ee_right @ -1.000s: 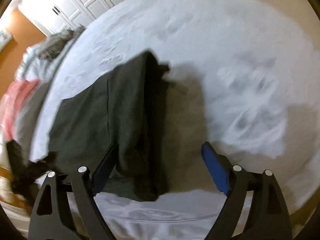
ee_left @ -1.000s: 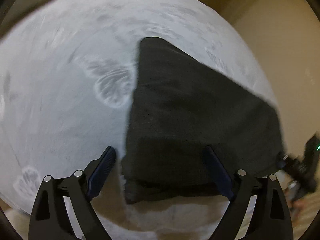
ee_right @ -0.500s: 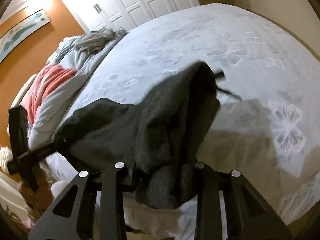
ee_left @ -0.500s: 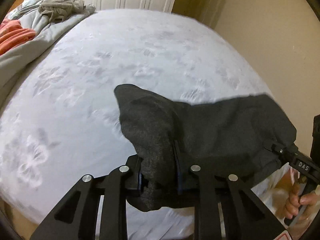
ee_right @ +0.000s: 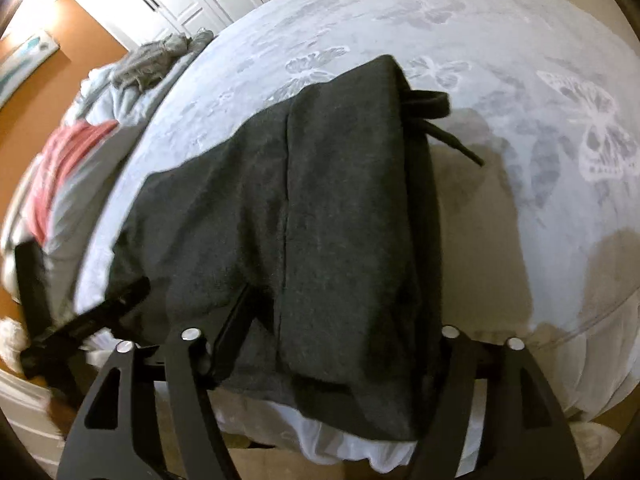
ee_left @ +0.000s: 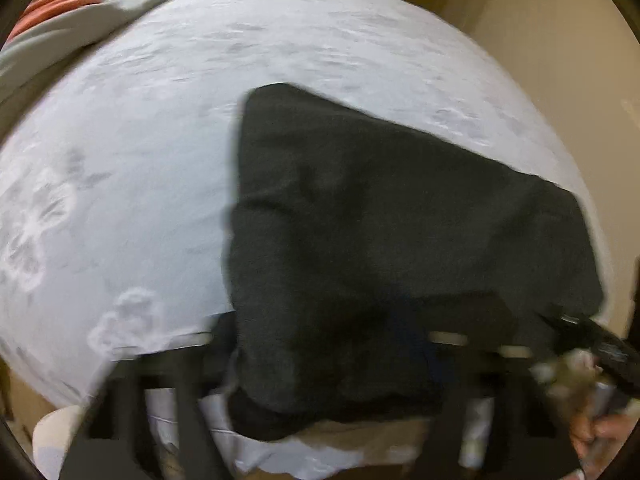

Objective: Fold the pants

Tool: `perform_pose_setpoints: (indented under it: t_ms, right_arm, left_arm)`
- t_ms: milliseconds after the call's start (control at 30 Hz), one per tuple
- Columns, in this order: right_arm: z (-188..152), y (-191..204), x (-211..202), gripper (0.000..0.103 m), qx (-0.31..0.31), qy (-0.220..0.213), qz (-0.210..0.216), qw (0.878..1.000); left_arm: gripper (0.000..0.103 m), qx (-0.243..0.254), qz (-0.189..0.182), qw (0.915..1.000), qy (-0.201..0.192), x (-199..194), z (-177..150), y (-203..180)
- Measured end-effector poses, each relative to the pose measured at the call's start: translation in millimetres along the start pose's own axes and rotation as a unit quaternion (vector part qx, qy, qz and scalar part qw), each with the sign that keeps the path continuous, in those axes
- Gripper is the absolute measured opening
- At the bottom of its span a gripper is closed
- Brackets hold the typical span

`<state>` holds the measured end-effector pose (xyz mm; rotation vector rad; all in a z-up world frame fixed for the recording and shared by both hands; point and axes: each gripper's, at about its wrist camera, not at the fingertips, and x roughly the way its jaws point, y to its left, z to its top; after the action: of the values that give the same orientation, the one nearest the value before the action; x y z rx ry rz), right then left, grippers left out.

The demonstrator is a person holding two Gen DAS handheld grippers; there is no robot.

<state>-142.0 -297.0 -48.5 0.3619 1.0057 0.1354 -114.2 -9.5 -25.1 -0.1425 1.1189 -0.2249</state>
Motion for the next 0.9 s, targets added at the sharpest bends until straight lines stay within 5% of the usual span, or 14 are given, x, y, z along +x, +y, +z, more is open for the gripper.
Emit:
perform_pose_setpoints:
  t_ms: [33, 67, 567, 900]
  right_arm:
    - [0.1, 2.2, -5.1, 0.032, -0.001, -0.005, 0.001, 1.000]
    - [2.2, 4.8, -12.7, 0.029, -0.002, -0.013, 0.003, 1.000]
    - [52.4, 73.5, -141.9, 0.027, -0.076, -0.151, 0.016, 0.985]
    - [132.2, 97.8, -162.2, 0.027, -0.098, -0.228, 0.040, 0.968]
  left_arm:
    - [0.025, 0.014, 0.029, 0.9994, -0.009, -7.4, 2.1, -7.9]
    - [0.023, 0.027, 0.044, 0.9985, -0.017, -14.3, 3.9, -14.1]
    - [0.017, 0.096, 0.052, 0.9813, -0.158, -151.8, 60.3, -89.1]
    - [0.017, 0.100, 0.065, 0.9653, -0.232, -192.3, 132.3, -93.9]
